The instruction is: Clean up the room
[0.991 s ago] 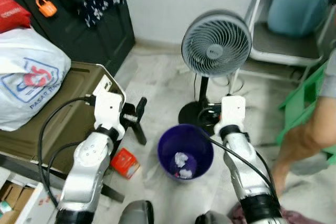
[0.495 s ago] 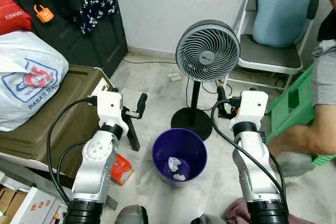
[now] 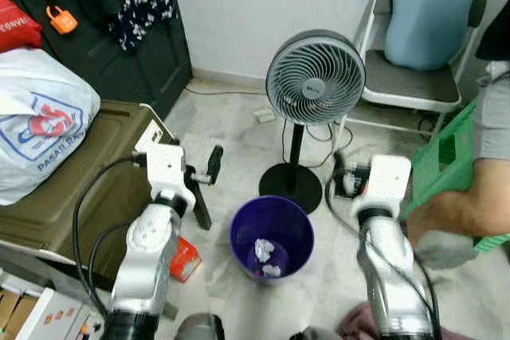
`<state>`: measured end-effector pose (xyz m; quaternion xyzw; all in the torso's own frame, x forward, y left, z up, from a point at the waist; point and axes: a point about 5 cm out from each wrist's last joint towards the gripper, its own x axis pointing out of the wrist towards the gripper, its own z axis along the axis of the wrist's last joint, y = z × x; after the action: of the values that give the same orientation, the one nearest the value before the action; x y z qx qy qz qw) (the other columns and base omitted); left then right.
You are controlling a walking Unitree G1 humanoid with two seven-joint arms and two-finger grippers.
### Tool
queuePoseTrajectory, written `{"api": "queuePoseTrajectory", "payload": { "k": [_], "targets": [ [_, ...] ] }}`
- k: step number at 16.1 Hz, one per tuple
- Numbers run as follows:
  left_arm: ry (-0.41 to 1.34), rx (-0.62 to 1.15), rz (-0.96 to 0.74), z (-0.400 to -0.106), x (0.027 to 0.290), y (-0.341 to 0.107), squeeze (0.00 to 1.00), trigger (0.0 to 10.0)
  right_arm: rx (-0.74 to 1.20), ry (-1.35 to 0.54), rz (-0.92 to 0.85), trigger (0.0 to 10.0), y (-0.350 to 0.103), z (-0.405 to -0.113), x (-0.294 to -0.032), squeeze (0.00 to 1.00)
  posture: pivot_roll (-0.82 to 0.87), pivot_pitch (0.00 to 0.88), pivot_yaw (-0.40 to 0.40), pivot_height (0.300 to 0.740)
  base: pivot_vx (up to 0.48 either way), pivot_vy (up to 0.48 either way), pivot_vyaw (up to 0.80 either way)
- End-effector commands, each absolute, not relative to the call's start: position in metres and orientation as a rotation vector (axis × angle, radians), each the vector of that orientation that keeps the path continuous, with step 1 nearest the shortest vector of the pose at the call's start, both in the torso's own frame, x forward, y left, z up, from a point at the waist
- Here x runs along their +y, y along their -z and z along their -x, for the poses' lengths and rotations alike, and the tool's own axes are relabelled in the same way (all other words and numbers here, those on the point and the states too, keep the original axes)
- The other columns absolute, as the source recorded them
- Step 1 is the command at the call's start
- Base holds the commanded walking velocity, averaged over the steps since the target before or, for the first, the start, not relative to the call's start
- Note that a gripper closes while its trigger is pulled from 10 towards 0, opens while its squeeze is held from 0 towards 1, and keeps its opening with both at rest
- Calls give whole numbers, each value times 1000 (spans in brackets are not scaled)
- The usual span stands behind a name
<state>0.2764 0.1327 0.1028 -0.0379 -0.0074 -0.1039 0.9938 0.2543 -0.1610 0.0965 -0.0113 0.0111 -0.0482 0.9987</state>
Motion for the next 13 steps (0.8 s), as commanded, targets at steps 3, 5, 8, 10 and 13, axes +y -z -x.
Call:
{"api": "queuePoseTrajectory", "payload": {
  "k": [3, 5, 8, 10, 13],
  "targets": [
    [119, -89, 109, -288, 145, -118, 0, 10000, 0, 53, 78, 10000, -103, -243, -169, 0, -74, 0, -2, 740, 0, 0, 0],
    [162, -100, 94, -291, 133, -118, 0, 10000, 11, 139, 120, 10000, -100, -240, -188, 0, -57, 0, -6, 740, 0, 0, 0],
    [199, -60, 54, -277, 137, -107, 0, 10000, 21, 67, 93, 10000, -104, -246, -171, 0, -55, 0, 25, 740, 0, 0, 0],
    [211, -35, 51, -274, 140, -100, 0, 10000, 13, 55, 106, 10000, -103, -243, -165, 0, -63, 0, 33, 740, 0, 0, 0],
    [224, -70, 125, -287, 128, -112, 0, 10000, 16, 24, 145, 10000, -102, -244, -161, 0, -125, 0, 21, 740, 0, 0, 0]
  ]
}}
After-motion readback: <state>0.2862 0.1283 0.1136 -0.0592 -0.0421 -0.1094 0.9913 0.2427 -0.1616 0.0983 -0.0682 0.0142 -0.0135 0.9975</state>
